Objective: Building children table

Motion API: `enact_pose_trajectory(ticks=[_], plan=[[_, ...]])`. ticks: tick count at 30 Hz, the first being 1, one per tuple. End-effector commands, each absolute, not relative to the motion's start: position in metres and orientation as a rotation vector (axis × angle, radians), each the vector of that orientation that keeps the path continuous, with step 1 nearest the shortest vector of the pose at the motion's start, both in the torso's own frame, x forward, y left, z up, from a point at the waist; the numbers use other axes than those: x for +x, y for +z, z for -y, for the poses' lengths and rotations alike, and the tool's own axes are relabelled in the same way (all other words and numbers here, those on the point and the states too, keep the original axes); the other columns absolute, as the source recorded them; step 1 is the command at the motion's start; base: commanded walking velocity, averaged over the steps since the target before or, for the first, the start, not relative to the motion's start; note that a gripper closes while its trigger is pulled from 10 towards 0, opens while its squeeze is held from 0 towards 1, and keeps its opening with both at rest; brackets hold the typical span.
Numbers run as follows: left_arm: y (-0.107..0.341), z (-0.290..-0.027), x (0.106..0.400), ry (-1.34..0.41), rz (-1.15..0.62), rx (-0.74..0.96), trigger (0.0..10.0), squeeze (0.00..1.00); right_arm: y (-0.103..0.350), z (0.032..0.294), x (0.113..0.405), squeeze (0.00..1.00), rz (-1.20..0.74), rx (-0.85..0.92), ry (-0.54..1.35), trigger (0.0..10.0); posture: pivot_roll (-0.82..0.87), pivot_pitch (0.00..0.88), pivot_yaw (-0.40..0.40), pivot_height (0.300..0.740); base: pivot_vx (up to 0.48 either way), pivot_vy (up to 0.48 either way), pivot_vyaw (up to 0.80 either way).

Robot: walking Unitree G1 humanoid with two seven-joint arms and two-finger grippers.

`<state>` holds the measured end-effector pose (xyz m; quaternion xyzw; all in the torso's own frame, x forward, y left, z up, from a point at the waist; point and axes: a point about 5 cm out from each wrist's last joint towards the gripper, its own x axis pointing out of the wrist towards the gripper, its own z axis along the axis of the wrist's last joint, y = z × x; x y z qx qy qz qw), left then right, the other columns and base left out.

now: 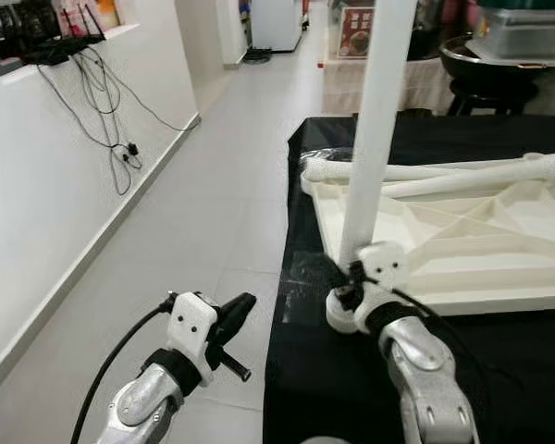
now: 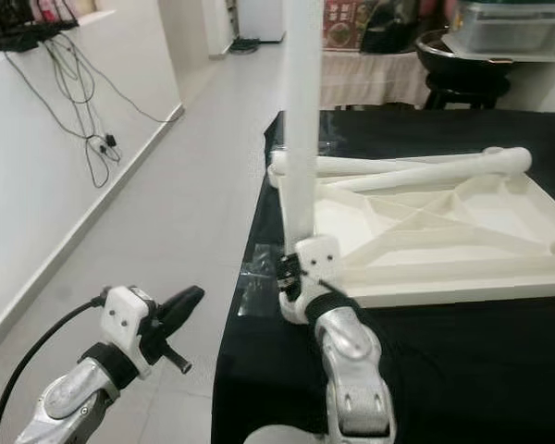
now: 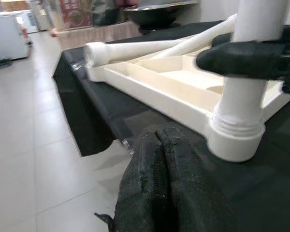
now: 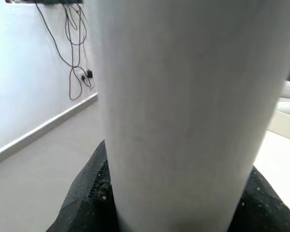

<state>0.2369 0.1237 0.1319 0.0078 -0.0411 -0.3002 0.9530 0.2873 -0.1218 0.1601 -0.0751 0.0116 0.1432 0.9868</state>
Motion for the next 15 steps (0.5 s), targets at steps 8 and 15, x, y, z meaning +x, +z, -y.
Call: enact_pose_trajectory(ticks=[8,15], plan=[[0.123,-0.122,0.241,-0.6,0.053,0.01,10.0,0.0,0.152,0.121,0.31,1.0,-0.101,-0.023,0.423,10.0,-0.03,0.086,0.054,0.74,0.0,0.0,0.0],[0.122,-0.118,0.242,-0.616,0.048,0.002,10.0,0.0,0.177,0.112,0.317,0.0,-0.005,-0.084,0.75,10.0,-0.02,0.073,0.046,0.74,0.0,0.0,0.0]])
